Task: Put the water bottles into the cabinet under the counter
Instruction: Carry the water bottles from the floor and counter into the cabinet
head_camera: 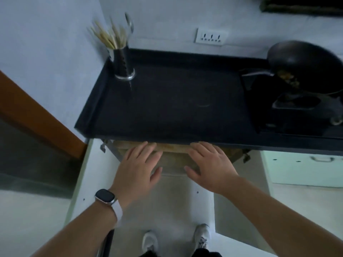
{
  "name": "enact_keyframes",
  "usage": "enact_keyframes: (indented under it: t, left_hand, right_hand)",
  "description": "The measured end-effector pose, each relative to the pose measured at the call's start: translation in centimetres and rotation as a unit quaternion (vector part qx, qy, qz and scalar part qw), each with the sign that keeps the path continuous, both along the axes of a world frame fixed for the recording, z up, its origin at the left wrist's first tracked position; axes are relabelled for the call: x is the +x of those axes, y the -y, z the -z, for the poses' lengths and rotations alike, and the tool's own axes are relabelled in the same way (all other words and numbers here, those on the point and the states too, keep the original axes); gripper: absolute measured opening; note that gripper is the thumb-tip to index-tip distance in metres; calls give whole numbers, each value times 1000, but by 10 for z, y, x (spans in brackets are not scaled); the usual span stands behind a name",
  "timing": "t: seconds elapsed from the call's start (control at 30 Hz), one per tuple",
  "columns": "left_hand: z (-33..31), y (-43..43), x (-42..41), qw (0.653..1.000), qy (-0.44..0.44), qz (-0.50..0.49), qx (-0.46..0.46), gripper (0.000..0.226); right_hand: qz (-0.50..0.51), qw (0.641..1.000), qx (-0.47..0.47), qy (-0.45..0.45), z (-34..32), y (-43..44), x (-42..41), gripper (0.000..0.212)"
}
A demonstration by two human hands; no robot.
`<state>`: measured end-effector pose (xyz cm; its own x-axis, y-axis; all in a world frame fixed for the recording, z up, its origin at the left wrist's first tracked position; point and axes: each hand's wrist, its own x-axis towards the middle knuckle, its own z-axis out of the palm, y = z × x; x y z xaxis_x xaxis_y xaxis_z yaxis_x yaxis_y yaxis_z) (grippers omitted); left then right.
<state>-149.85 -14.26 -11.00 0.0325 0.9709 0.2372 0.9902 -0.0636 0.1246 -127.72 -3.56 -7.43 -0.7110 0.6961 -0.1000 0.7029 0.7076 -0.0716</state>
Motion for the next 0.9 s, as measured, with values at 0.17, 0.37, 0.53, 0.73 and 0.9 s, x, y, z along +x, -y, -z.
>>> enact_keyframes:
  t: [0.17, 0.37, 0.53, 0.73, 0.9]
  left_hand:
    - [-65, -15, -1, 998, -3, 49, 35, 48]
    - [-115, -46, 15, 986, -13, 145, 81, 49]
    - [-139, -59, 49, 973, -16, 210, 95, 51]
    - [-161, -55, 107, 960, -21, 255, 116, 48]
    - [-174, -62, 168, 950, -29, 280, 138, 46]
  right_hand:
    - [54, 997, 45, -24, -77, 12, 7, 60]
    - [151, 983, 94, -43, -128, 40, 37, 63]
    - [223, 967, 120, -35, -142, 63, 81, 60]
    - [281, 946, 153, -54, -151, 84, 142, 55]
    - [293, 941, 159, -65, -159, 90, 203, 55]
